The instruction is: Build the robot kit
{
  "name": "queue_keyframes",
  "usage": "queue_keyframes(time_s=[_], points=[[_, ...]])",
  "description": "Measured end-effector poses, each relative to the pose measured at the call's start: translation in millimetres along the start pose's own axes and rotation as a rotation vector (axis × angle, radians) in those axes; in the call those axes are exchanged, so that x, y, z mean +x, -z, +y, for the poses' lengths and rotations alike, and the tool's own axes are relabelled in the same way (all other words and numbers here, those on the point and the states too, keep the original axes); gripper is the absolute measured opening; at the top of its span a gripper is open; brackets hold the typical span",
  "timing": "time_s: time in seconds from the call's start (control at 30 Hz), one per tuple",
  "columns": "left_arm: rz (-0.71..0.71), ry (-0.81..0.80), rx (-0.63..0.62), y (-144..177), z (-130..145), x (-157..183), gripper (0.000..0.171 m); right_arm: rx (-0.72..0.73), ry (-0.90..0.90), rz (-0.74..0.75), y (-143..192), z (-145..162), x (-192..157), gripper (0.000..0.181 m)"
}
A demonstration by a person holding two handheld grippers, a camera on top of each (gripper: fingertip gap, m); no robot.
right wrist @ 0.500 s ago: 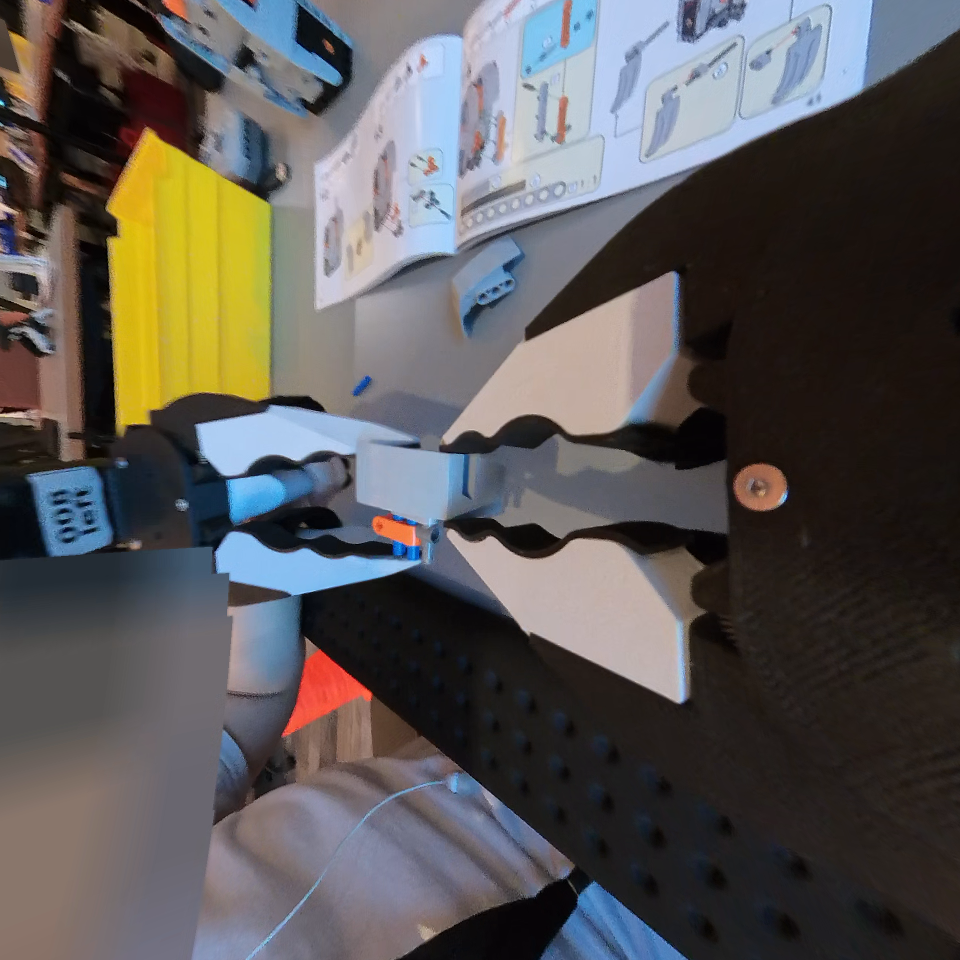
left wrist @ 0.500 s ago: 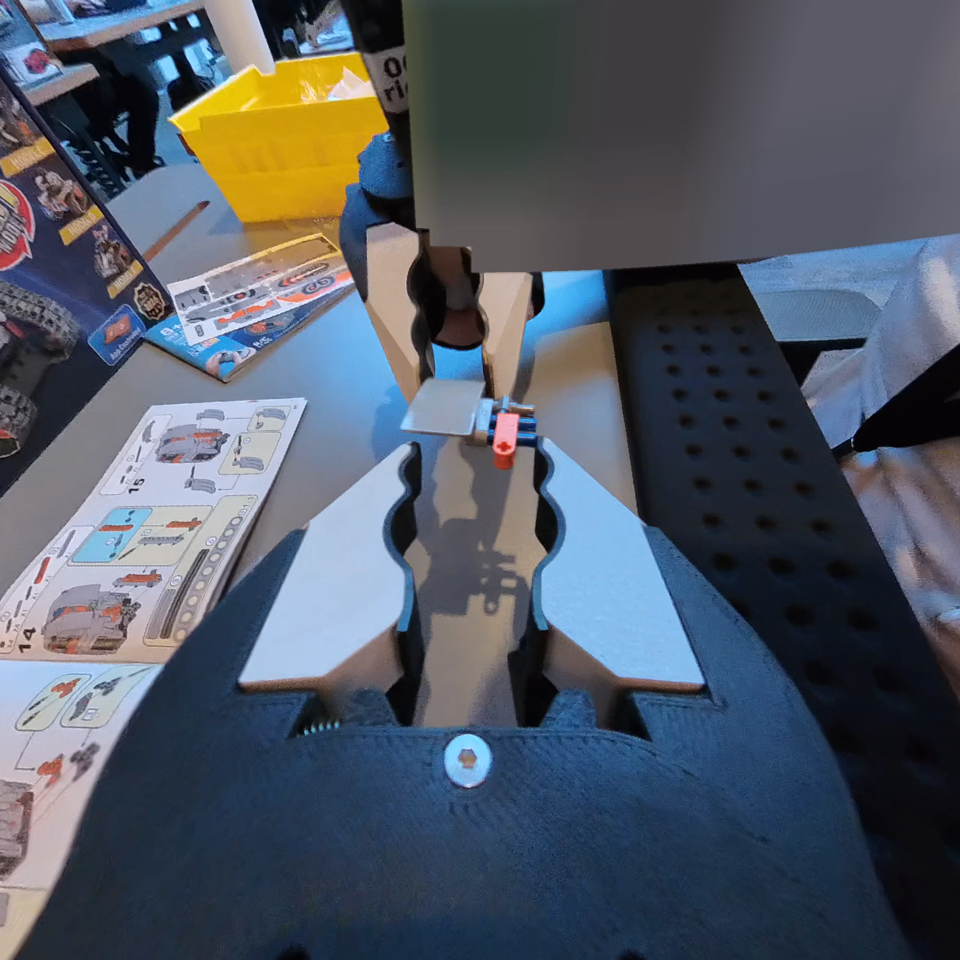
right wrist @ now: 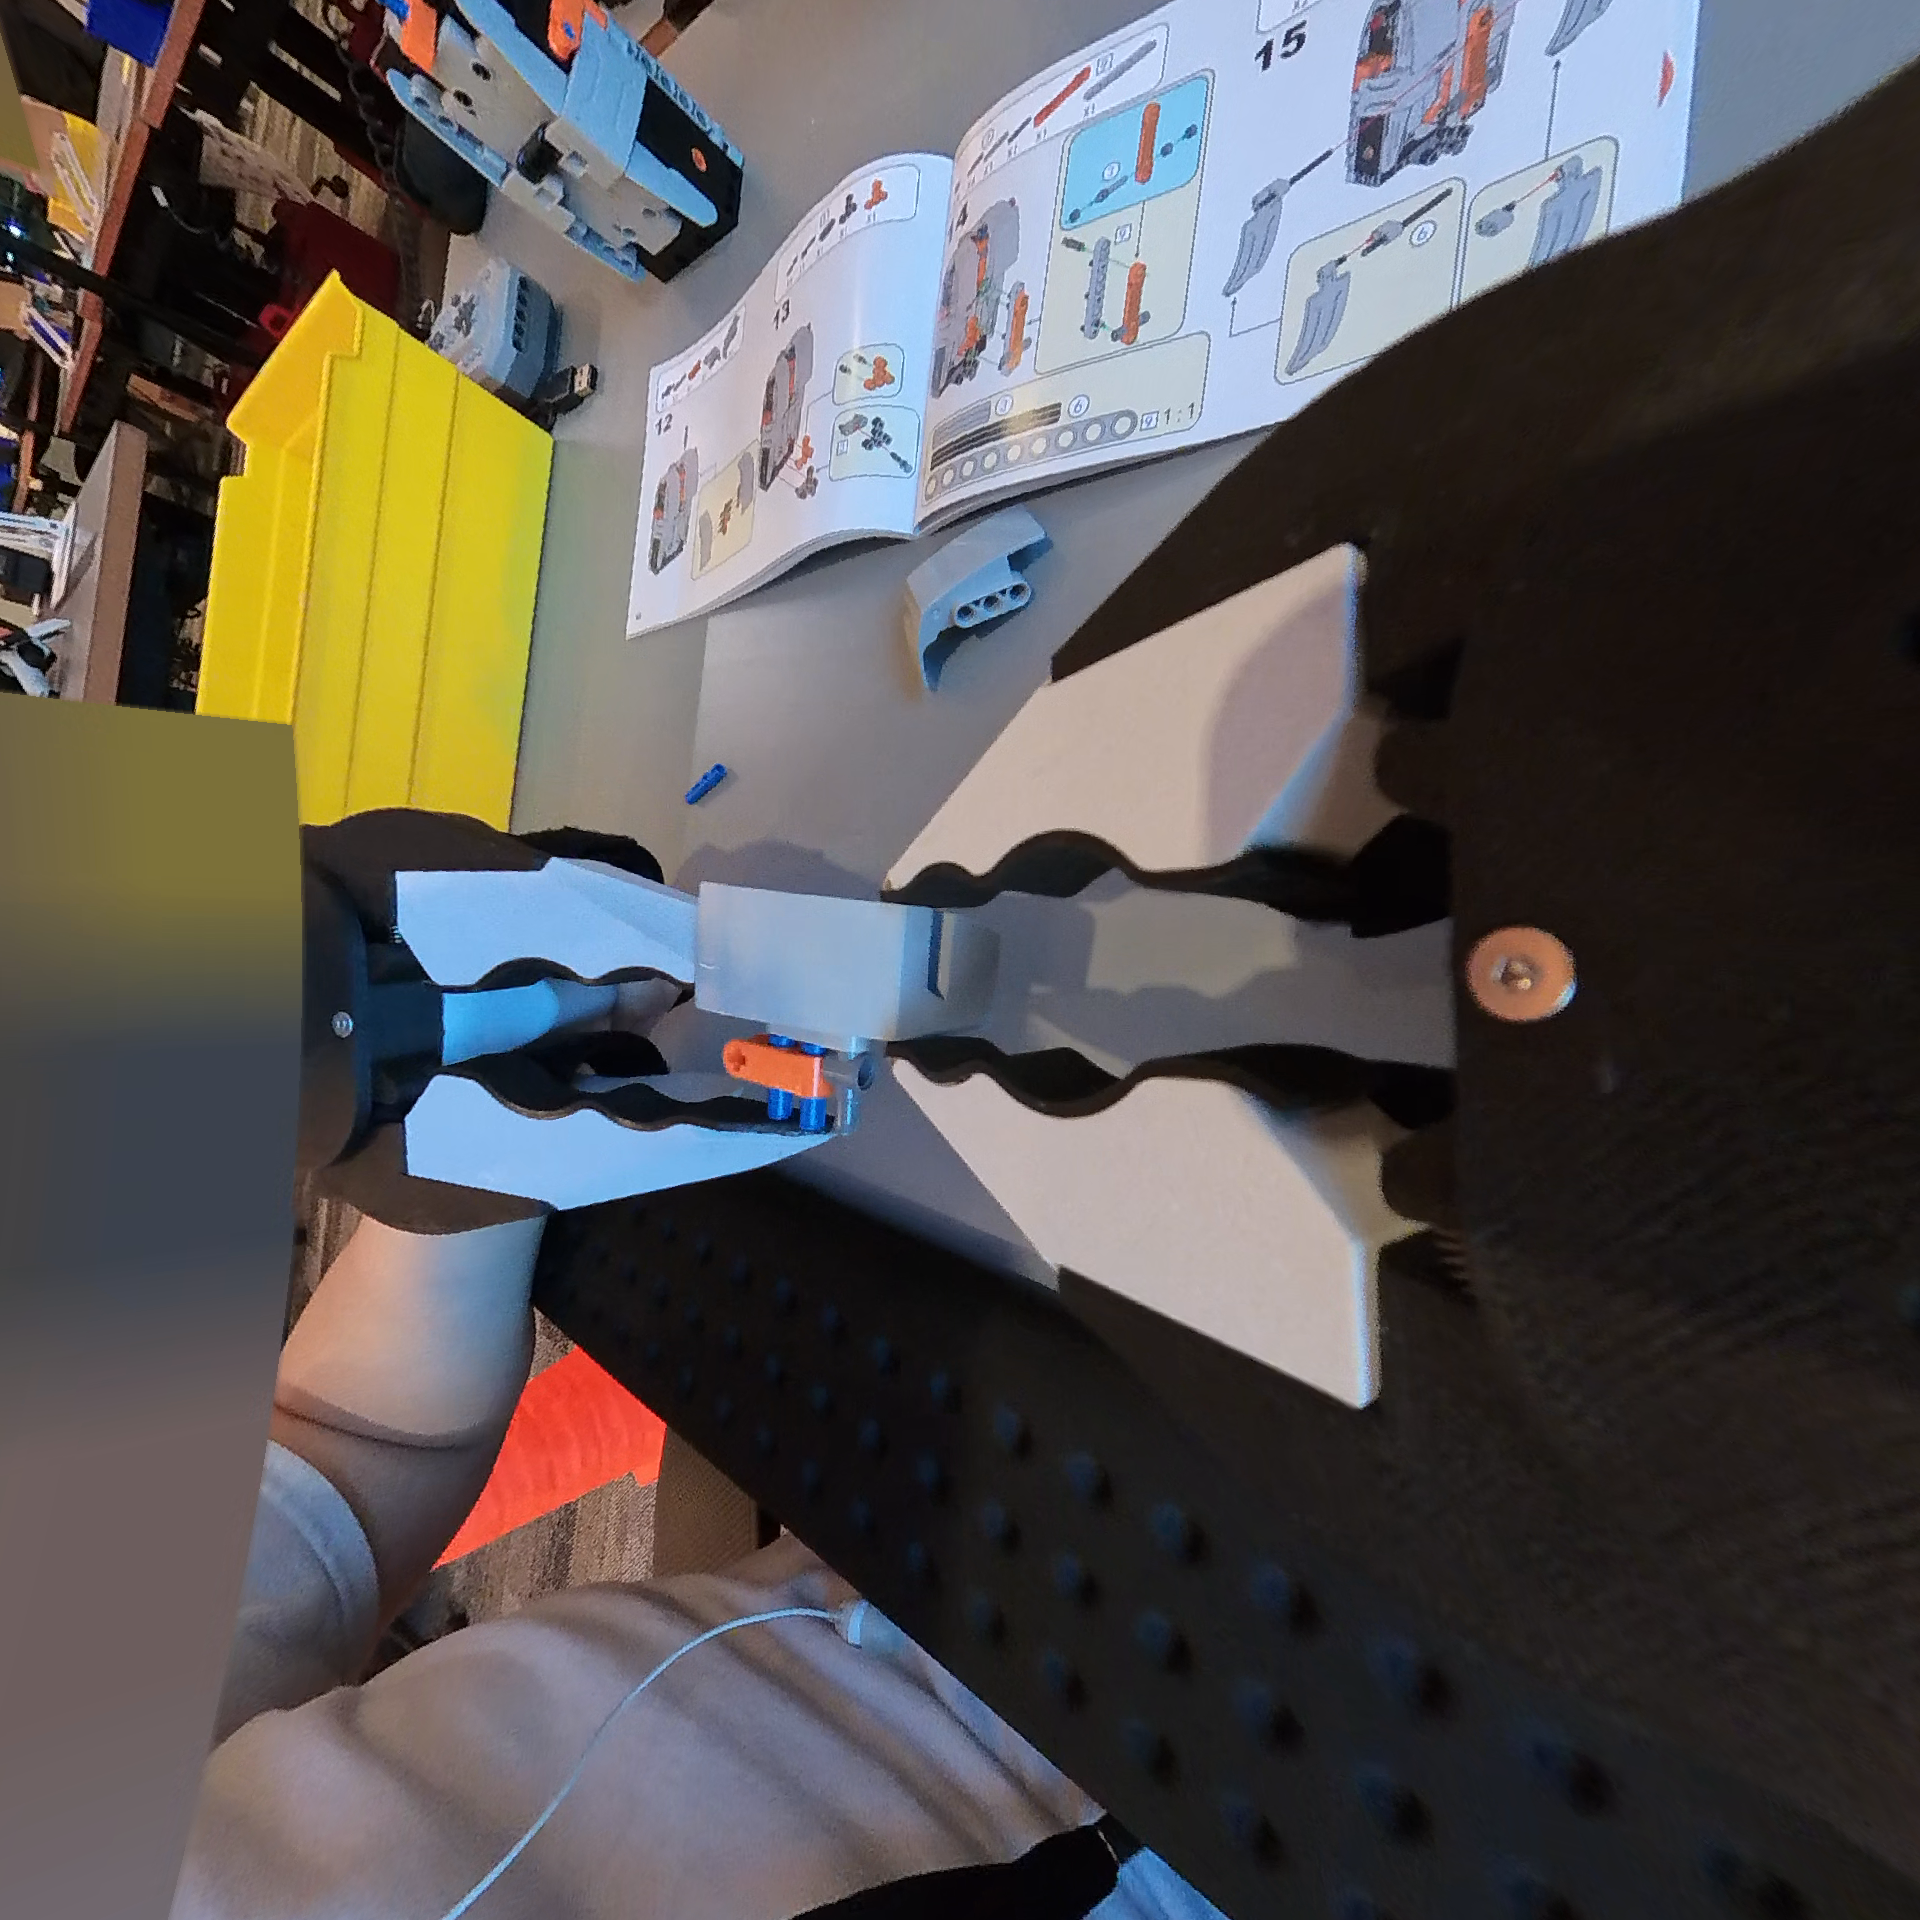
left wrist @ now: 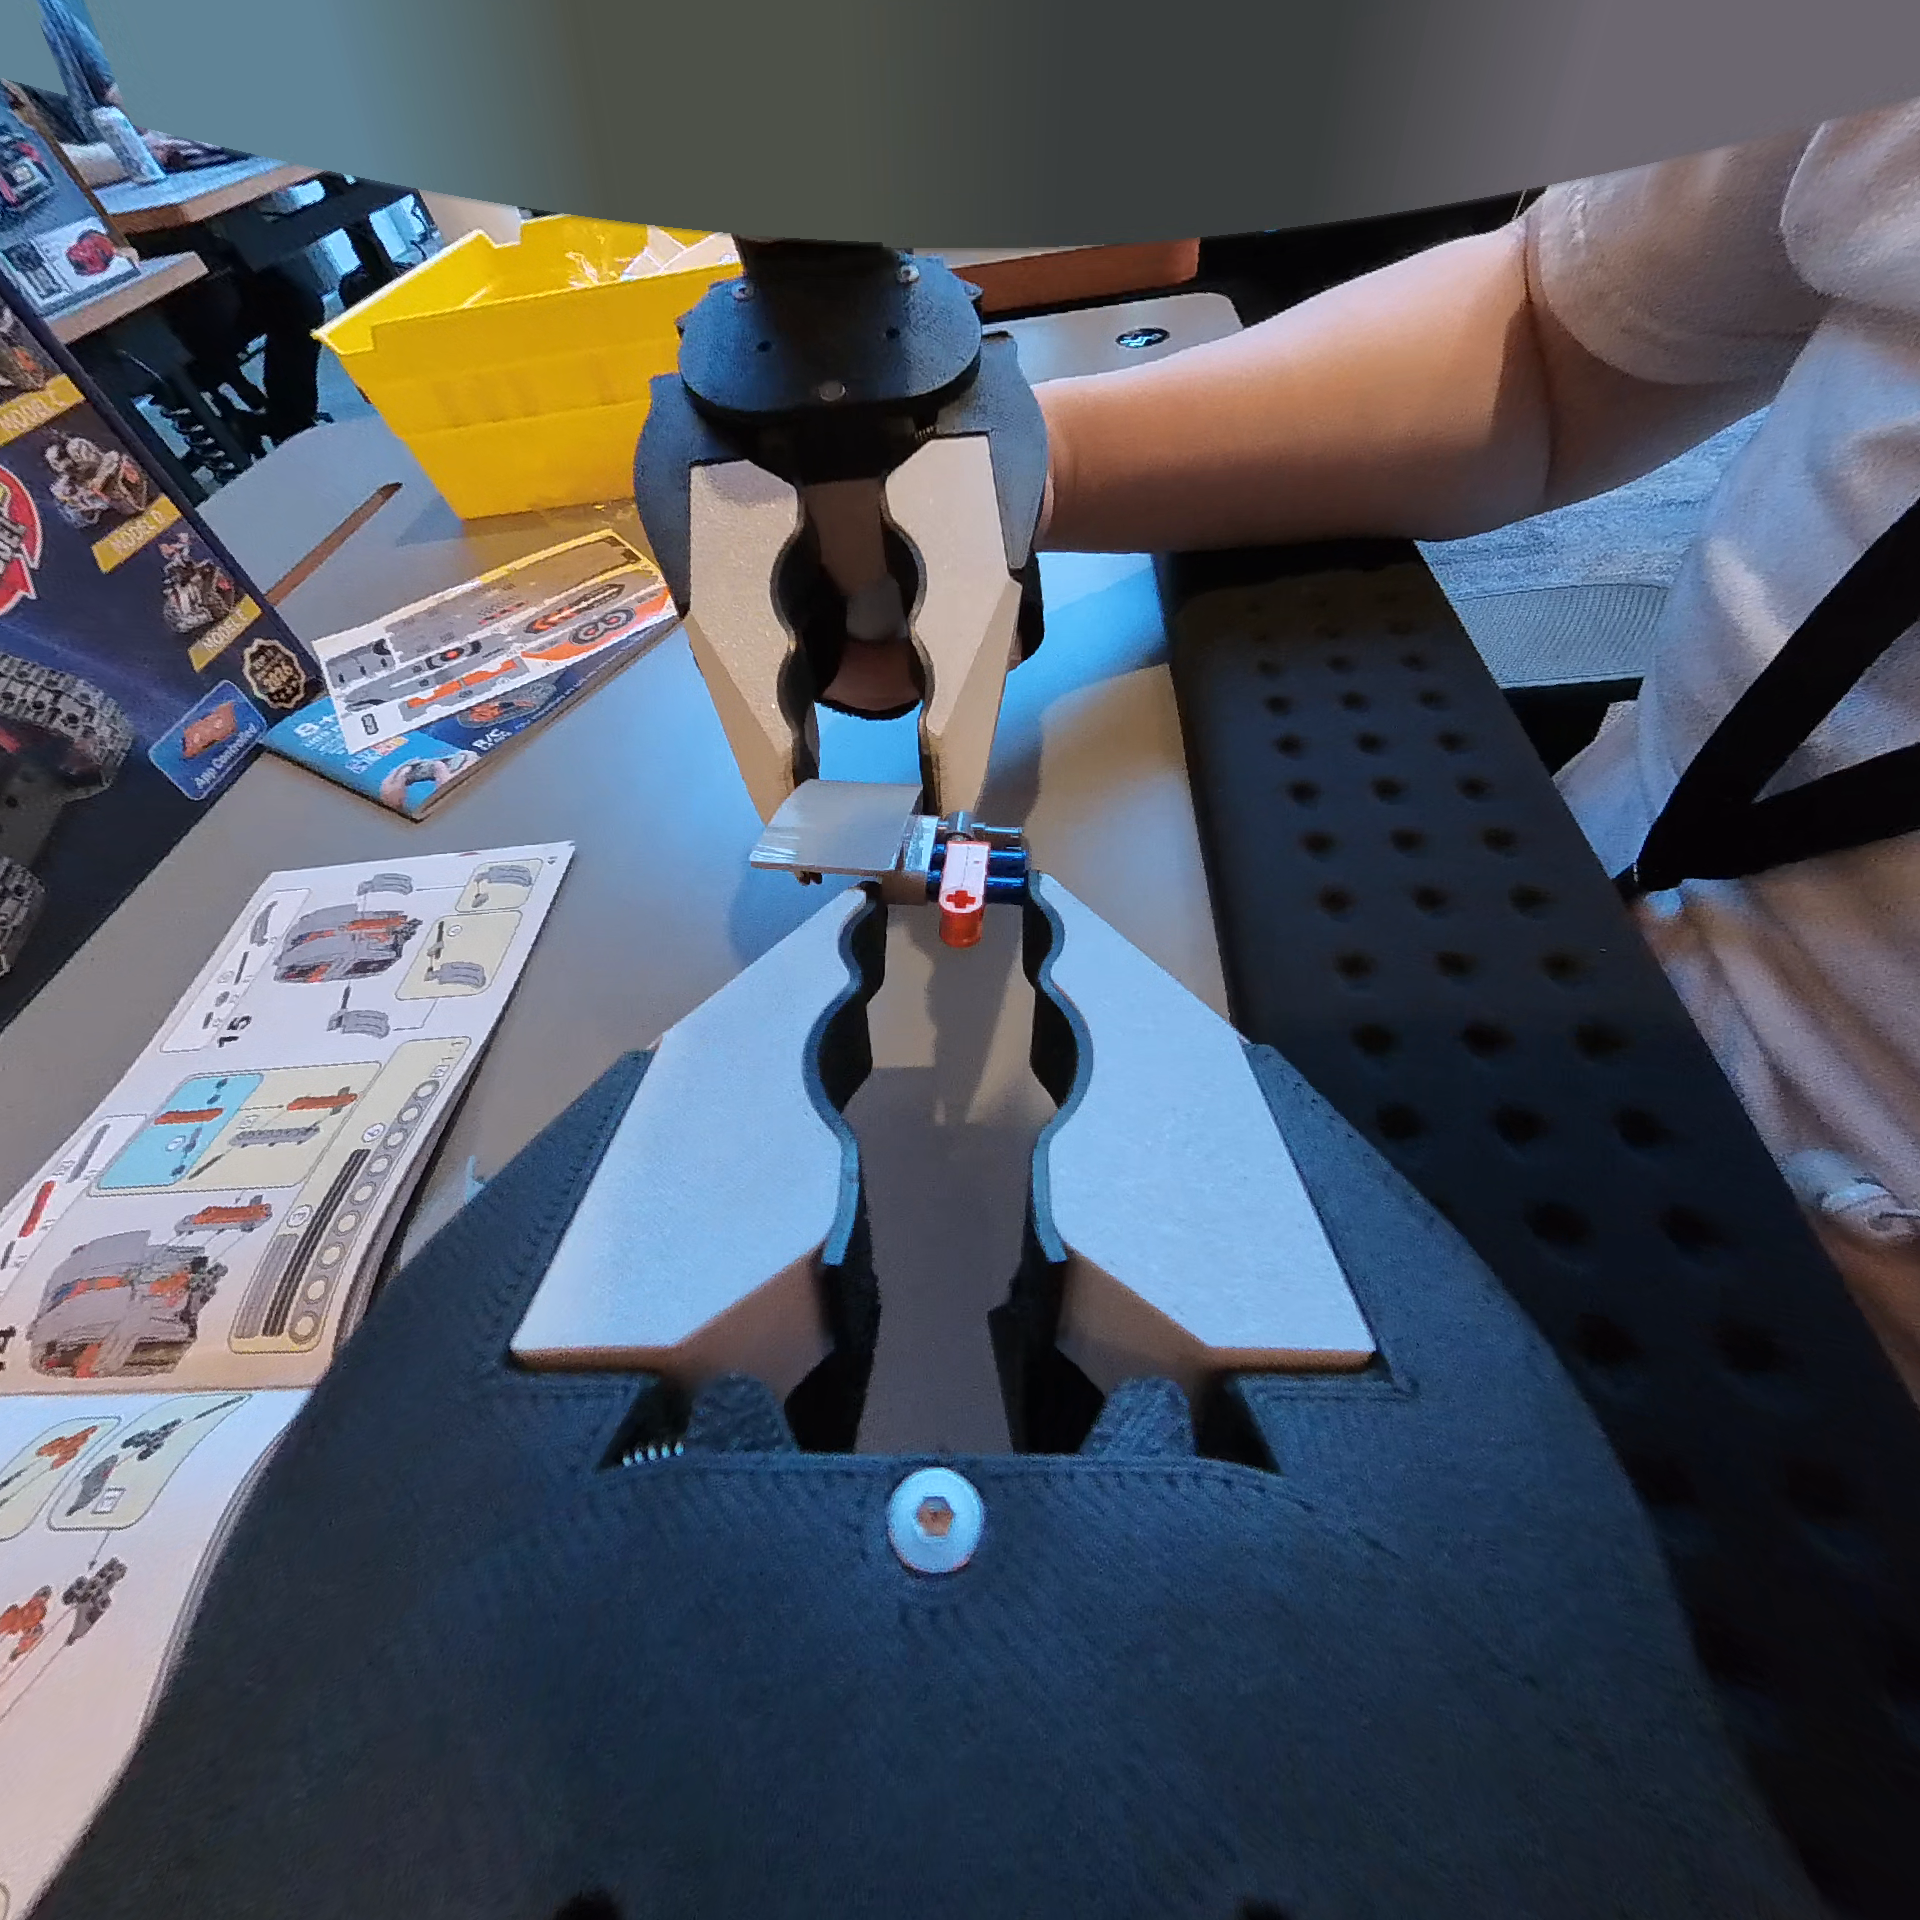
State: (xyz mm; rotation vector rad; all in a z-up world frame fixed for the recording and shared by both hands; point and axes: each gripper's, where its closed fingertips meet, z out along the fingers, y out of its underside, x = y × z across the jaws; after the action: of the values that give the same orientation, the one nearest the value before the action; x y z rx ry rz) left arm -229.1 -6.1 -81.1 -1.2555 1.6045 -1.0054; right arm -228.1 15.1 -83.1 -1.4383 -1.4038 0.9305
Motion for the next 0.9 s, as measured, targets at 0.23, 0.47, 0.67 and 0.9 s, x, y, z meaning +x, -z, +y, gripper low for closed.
queue_keyframes(time_s=[0.23, 0.47, 0.67, 0.9], points=[[-0.047, -0.02, 0.022, 5, -5, -6, 0.024, 0.038, 0.002, 0.011, -6, -9, -4, 0.048], [-0.076, -0.005, 0.042, 8, -9, -12, 0.024, 0.02, 0.094, 0.149, -8, -21, 4, 0.051], [-0.058, -0.027, 0.013, 3, -6, -5, 0.024, 0.008, 0.035, 0.069, -5, -14, -2, 0.045], [-0.017, 0.001, 0.015, 3, -4, -1, 0.025, -0.009, 0.029, 0.046, -4, -13, -5, 0.045]])
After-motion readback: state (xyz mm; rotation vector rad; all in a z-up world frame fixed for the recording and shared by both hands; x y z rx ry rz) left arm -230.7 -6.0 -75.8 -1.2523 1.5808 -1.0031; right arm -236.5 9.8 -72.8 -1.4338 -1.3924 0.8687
